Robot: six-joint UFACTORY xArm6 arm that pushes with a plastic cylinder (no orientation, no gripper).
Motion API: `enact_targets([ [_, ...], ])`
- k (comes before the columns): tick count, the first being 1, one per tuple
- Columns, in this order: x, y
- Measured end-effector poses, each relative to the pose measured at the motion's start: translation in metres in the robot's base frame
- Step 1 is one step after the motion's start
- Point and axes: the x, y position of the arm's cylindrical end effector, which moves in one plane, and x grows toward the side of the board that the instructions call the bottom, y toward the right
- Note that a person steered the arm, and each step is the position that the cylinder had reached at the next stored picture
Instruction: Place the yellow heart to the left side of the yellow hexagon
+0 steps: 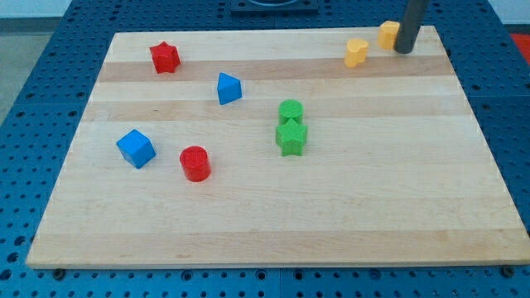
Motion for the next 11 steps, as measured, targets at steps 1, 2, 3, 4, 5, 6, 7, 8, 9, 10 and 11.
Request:
enact_targets([
  [1, 0.048, -0.001],
  [2, 0.072, -0.031],
  [3, 0.060, -0.054],
  [4, 0.031, -0.061],
  [5, 0.008, -0.061],
  [6, 0.002, -0.061],
  [7, 0.030, -0.066],
  [8, 0.051, -0.093],
  [9, 0.052, -0.129],
  [10, 0.021, -0.129],
  [11, 0.002, -0.117],
])
